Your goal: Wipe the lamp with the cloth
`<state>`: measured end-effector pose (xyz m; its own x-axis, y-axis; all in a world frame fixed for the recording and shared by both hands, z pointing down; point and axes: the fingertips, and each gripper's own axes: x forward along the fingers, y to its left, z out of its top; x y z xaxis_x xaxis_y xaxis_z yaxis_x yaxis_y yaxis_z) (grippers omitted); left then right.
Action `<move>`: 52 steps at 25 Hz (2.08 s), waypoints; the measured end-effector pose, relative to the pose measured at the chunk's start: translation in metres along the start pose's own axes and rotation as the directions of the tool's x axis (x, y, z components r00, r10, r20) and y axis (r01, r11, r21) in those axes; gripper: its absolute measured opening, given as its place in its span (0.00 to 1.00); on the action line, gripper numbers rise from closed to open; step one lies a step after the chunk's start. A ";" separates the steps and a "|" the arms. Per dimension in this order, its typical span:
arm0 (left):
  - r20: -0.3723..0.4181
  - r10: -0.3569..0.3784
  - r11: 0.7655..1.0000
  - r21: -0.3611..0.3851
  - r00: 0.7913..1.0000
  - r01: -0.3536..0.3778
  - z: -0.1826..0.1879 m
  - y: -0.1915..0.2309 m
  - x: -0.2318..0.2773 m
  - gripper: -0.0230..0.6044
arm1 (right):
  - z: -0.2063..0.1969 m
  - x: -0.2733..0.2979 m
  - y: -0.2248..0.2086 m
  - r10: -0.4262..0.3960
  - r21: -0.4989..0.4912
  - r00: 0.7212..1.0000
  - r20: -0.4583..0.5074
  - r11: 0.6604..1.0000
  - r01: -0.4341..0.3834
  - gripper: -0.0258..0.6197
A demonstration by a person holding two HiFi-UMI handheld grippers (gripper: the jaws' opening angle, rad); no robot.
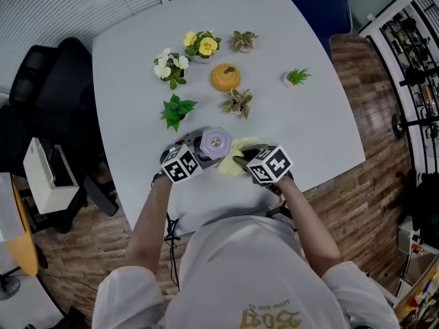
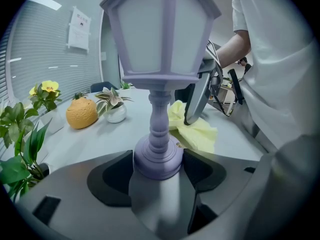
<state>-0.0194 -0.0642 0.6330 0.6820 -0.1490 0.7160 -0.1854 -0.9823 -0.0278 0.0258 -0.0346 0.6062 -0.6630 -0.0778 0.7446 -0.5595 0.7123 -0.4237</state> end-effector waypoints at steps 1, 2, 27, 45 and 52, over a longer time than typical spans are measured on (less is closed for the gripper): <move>-0.002 0.003 1.000 -0.005 1.000 -0.003 0.000 0.000 0.000 0.52 | -0.001 -0.003 0.000 -0.006 0.005 1.000 0.007 1.000 0.006 0.12; -0.004 0.006 1.000 -0.013 1.000 -0.006 -0.001 -0.001 -0.001 0.52 | -0.002 -0.006 0.000 -0.013 0.009 1.000 0.014 1.000 0.013 0.12; 0.256 0.613 0.693 -0.629 0.747 -0.353 0.043 -0.026 -0.147 0.11 | 0.042 -0.109 0.071 -0.232 0.073 0.834 0.501 0.971 0.227 0.12; 0.280 0.739 0.628 -0.614 0.612 -0.478 0.115 -0.046 -0.219 0.04 | 0.057 -0.165 0.115 -0.297 0.045 0.699 0.650 0.934 0.355 0.12; 0.286 0.741 0.633 -0.601 0.608 -0.489 0.119 -0.050 -0.221 0.04 | 0.057 -0.167 0.120 -0.299 0.037 0.694 0.656 0.930 0.365 0.12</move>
<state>-0.0765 0.0045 0.3934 0.4795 -0.8508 0.2151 -0.8755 -0.4804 0.0515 0.0406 0.0239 0.4015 -0.6188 -0.7240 0.3048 -0.7811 0.6082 -0.1411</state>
